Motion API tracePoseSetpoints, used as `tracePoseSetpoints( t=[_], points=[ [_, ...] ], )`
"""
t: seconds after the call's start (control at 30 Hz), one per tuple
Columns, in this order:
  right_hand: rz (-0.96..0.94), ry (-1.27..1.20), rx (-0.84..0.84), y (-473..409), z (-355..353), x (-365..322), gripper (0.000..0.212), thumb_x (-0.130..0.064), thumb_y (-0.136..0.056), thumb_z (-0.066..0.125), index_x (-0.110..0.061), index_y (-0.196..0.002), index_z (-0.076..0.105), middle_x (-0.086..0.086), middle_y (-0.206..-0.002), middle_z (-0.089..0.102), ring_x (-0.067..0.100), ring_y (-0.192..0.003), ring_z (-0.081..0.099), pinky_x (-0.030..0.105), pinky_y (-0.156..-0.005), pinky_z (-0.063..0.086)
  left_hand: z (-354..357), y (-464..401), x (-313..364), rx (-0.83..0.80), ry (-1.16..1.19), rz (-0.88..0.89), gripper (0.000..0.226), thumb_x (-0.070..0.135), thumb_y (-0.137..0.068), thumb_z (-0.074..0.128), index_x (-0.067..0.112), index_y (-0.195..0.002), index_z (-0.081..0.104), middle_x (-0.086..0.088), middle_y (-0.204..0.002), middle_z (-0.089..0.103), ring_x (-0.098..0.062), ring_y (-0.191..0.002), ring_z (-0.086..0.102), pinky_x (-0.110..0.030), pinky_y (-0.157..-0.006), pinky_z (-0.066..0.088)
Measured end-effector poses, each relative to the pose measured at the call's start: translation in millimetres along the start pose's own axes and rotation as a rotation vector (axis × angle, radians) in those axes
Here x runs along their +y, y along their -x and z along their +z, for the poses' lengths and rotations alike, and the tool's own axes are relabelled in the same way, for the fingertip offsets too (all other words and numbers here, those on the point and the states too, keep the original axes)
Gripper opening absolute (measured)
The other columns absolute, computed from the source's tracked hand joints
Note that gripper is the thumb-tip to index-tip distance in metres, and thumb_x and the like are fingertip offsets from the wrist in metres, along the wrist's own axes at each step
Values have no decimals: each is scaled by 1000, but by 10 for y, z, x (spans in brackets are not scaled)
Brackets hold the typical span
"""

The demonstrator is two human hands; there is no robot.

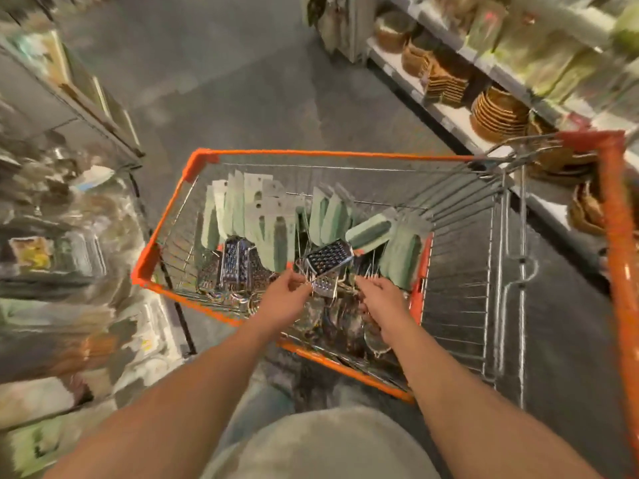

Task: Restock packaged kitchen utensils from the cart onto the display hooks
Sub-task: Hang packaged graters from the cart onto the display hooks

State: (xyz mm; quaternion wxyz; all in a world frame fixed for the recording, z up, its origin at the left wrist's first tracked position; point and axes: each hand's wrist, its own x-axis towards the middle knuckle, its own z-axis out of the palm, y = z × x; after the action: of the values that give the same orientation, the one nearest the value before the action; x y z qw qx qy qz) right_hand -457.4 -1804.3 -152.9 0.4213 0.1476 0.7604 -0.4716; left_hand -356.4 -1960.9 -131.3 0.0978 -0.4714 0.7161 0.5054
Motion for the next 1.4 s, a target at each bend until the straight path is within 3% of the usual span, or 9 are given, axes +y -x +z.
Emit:
tracePoseSetpoints(
  t=[0.17,0.3,0.53,0.7,0.9,1.0,1.13,1.27,1.4],
  points=[
    [76,32,-62,-216,166,-186,26,-41,-102,60,-20,-116,58,1,-104,64,20,-96,66,39,-84,60,-34,-338,-35,-17,0,-123,23,30,-104,57,18,-124,56,-1,-104,64,-15,-81,63,-29,-65,51],
    [94,8,-61,-332,383,-367,31,-40,-104,57,-15,-123,60,2,-103,62,17,-97,63,40,-94,59,-72,-596,2,-47,10,-70,28,28,-106,55,12,-128,54,0,-94,63,-9,-63,53,-20,-53,42],
    [167,-115,179,-478,714,-540,53,-41,-102,61,7,-124,62,21,-107,67,29,-94,61,54,-104,50,-326,-878,39,-198,20,-70,16,18,-102,62,11,-115,69,-7,-96,72,-16,-75,64,-29,-70,58],
    [316,-374,240,-617,741,-739,40,-43,-92,76,-7,-91,57,3,-90,58,21,-82,55,35,-85,46,-455,-953,22,-449,-85,-53,10,13,-99,65,21,-94,69,-2,-102,72,-21,-86,65,-48,-92,61],
    [287,-500,233,-756,766,-680,43,-37,-81,86,-16,-115,69,9,-110,76,31,-99,72,54,-93,58,-569,-978,43,-588,-80,23,9,28,-95,73,25,-102,71,-3,-98,72,-16,-80,61,-36,-83,60],
    [189,-585,235,-673,780,-753,30,-17,-92,76,-16,-117,62,8,-107,73,26,-98,70,50,-93,58,-688,-989,23,-559,22,13,32,38,-91,76,27,-120,67,-6,-102,72,-13,-88,65,-21,-81,55],
    [108,-705,145,-564,800,-737,67,-5,-95,67,-17,-155,37,9,-124,69,22,-109,68,46,-101,53,-853,-1033,-71,-408,153,-32,19,44,-99,62,31,-112,66,7,-105,73,-7,-94,68,-31,-93,54],
    [130,-622,5,-412,890,-780,32,-5,-102,55,-22,-129,59,6,-116,69,24,-103,66,49,-78,55,-952,-1158,-145,-200,293,-139,23,42,-106,49,28,-108,68,0,-106,74,-21,-98,70,-45,-90,60],
    [134,-569,-25,-360,1040,-813,40,-5,-102,52,-22,-138,46,10,-115,67,25,-96,64,53,-87,52,-1019,-1277,-207,-122,428,-139,21,32,-107,51,21,-113,68,-6,-105,71,-18,-90,67,-34,-83,57]
  ],
)
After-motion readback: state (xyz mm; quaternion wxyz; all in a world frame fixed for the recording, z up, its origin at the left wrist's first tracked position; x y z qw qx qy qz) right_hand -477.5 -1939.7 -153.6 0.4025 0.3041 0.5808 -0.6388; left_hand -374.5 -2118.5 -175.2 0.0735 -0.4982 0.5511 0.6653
